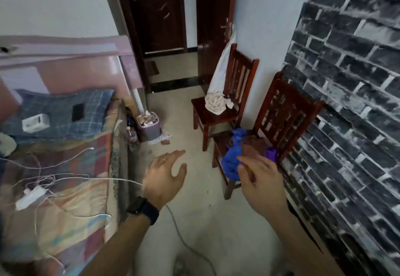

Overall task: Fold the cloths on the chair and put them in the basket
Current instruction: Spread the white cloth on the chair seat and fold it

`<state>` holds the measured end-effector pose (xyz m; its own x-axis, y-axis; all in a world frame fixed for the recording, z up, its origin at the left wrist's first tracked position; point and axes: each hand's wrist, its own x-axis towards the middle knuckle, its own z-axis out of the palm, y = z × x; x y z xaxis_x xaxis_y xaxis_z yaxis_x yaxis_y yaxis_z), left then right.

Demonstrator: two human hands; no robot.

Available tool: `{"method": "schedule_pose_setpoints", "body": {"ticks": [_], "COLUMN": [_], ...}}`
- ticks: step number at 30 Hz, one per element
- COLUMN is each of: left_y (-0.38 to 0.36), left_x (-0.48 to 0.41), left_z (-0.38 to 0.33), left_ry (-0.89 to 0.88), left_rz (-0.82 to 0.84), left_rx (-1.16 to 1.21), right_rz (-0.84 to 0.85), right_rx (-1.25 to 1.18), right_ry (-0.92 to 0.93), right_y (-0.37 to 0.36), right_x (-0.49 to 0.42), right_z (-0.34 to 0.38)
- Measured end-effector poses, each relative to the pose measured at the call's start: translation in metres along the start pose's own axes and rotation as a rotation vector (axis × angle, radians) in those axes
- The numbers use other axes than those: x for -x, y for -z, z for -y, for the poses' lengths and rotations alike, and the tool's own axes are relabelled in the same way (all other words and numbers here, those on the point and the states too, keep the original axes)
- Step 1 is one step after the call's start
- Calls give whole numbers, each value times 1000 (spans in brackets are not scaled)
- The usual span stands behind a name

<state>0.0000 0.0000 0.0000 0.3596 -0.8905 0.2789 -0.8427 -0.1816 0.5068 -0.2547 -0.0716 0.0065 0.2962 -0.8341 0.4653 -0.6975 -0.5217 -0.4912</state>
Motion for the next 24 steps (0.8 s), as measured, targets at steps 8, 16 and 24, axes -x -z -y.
{"method": "schedule_pose_setpoints", "body": {"ticks": [8, 16, 24], "left_y": [-58, -75, -106], "left_x": [-75, -173, -284], "left_z": [74, 143, 187], "left_ry": [70, 85, 123], "left_rz": [183, 356, 416], "left_rx": [8, -10, 2], "right_rz": [187, 283, 326], "right_rx": [-34, -28, -15], "right_ry": [-180, -319, -346], "right_y": [-100, -166, -242], "right_x": [-64, -143, -234], "right_z": [-16, -1, -28]}}
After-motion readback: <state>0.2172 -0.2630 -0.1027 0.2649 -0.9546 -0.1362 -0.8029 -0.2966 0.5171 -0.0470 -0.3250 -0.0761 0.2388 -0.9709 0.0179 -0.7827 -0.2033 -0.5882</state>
